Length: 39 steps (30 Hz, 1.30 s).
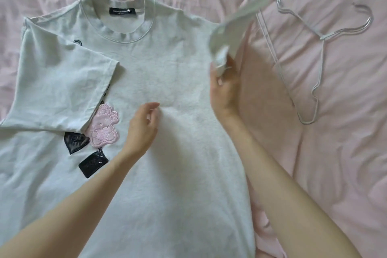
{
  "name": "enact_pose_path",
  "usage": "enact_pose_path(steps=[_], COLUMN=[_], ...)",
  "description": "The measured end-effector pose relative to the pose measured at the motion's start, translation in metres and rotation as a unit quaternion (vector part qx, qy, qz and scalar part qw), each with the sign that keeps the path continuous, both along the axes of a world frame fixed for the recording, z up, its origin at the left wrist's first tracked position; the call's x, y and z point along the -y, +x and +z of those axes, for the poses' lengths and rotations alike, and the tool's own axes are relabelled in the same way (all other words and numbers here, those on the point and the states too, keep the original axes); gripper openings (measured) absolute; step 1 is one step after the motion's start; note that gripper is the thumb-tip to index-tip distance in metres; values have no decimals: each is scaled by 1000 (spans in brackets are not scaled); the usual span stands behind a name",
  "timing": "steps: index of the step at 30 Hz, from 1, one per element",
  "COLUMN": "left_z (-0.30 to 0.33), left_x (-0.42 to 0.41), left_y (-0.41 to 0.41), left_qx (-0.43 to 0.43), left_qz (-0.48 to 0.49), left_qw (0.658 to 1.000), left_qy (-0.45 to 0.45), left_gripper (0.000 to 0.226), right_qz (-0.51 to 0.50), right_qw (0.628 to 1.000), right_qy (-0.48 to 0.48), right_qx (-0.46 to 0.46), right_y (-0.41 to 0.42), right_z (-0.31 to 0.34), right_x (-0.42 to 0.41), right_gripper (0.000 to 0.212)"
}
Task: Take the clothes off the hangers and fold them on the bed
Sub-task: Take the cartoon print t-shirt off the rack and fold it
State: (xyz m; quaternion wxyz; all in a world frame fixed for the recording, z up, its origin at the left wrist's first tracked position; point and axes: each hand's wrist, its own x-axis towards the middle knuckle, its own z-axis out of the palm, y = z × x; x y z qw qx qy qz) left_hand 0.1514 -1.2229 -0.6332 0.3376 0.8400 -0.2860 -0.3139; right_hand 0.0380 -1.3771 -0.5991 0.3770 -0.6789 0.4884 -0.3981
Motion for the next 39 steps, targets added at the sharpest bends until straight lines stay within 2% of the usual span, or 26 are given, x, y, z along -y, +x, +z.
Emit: enact_pose_path(steps=[2, 3, 5, 7, 9, 13, 16, 18, 22, 26, 28, 34, 39], left_z=[8, 11, 16, 19, 19, 13, 4, -1, -10, -13, -17, -25, -24], left_x=[4, 6, 6, 6, 7, 16, 27, 34, 45, 59, 60, 55, 35], left_y=[11, 16, 28, 35, 39, 41, 36, 34, 37, 51, 58, 65, 52], left_qx=[-120, -189, -295, -340, -364, -414, -352, -289, -185, -91, -53, -34, -9], left_qz=[137, 201, 276, 279, 260, 191, 179, 173, 183, 164, 141, 108, 80], left_qw=[983, 961, 914, 898, 894, 890, 919, 940, 959, 971, 975, 979, 992], left_qy=[-22, -34, -43, -25, -15, -9, 21, 61, 112, 149, 164, 168, 102], left_gripper=[25, 25, 22, 21, 19, 16, 15, 13, 36, 35, 34, 31, 12], right_qz=[133, 185, 269, 313, 332, 285, 208, 189, 207, 240, 249, 217, 217], right_qw=[985, 965, 915, 866, 842, 878, 889, 880, 855, 832, 815, 802, 831], right_qy=[-72, -93, -44, 14, 19, -22, -75, -69, -67, -147, -139, -103, -67], right_qx=[-87, -159, -296, -390, -426, -385, -400, -429, -470, -479, -505, -547, -508], right_y=[14, 17, 18, 14, 10, 6, 7, 10, 25, 55, 60, 58, 46], right_z=[-11, -19, -29, -41, -47, -45, -49, -50, -53, -65, -73, -89, -87], right_x=[-27, -39, -60, -68, -70, -57, -31, -11, 23, 41, 51, 49, -1], right_gripper=[44, 49, 52, 54, 62, 63, 54, 54, 56, 57, 58, 57, 63])
